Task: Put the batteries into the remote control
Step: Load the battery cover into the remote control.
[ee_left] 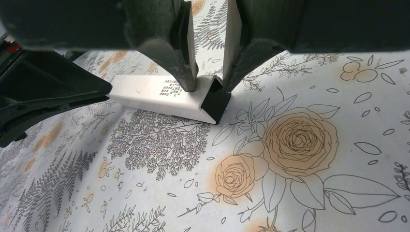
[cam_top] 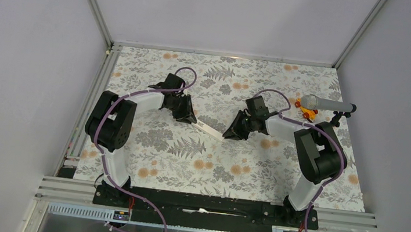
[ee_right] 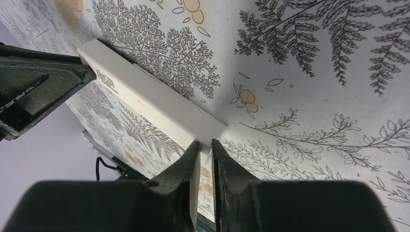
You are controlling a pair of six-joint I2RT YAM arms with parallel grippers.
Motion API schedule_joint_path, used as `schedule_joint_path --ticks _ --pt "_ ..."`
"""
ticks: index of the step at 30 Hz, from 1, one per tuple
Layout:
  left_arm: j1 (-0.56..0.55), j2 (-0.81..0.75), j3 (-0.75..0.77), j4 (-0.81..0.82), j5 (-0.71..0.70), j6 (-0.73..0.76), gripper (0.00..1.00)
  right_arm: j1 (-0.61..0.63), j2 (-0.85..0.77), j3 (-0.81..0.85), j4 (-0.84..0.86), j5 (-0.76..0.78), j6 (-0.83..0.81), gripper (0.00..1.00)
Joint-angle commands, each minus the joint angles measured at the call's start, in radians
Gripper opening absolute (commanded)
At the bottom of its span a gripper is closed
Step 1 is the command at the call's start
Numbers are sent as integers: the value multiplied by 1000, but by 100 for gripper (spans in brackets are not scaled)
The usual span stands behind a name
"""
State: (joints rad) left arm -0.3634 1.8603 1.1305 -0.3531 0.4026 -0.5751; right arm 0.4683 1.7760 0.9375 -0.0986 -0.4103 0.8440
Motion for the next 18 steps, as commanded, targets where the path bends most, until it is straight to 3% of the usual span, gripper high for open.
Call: schedule_joint_path --ticks 1,6,18 --pt "-9 97 -61 -25 -96 42 0 33 59 -33 138 23 65 18" --pt "-9 100 -91 33 -20 13 0 46 82 -52 246 -37 177 12" --pt "5 126 -151 103 75 -25 0 58 127 50 105 10 286 4"
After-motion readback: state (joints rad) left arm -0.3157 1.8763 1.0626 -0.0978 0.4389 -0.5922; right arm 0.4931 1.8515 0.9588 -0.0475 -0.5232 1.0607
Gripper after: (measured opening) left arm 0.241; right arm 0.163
